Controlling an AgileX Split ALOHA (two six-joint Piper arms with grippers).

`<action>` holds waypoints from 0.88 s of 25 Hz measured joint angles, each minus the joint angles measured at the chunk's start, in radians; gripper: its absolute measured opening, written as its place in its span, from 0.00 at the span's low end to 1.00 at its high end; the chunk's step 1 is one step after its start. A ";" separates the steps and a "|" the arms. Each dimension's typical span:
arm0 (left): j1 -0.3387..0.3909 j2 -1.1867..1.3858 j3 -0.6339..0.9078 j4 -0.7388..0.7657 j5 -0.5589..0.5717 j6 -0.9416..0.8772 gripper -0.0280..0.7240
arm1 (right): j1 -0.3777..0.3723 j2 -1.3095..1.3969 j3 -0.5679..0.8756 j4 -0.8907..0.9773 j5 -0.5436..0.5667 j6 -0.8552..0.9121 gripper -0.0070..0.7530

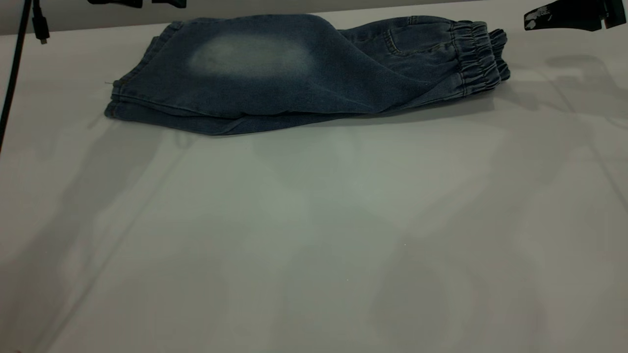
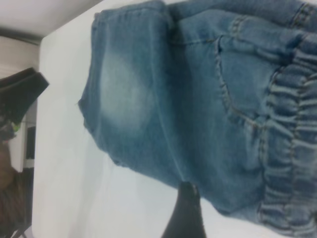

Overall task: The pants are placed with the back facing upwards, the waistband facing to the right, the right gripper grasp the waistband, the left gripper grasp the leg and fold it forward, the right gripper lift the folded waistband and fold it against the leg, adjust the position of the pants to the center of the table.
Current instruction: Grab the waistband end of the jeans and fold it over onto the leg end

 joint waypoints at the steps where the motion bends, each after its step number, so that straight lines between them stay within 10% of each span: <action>1: 0.000 -0.003 0.000 0.000 0.012 0.000 0.73 | 0.000 0.001 0.000 -0.010 -0.002 0.015 0.71; 22: -0.001 -0.007 0.000 -0.002 0.062 -0.002 0.74 | 0.054 0.207 -0.001 0.084 0.021 -0.009 0.71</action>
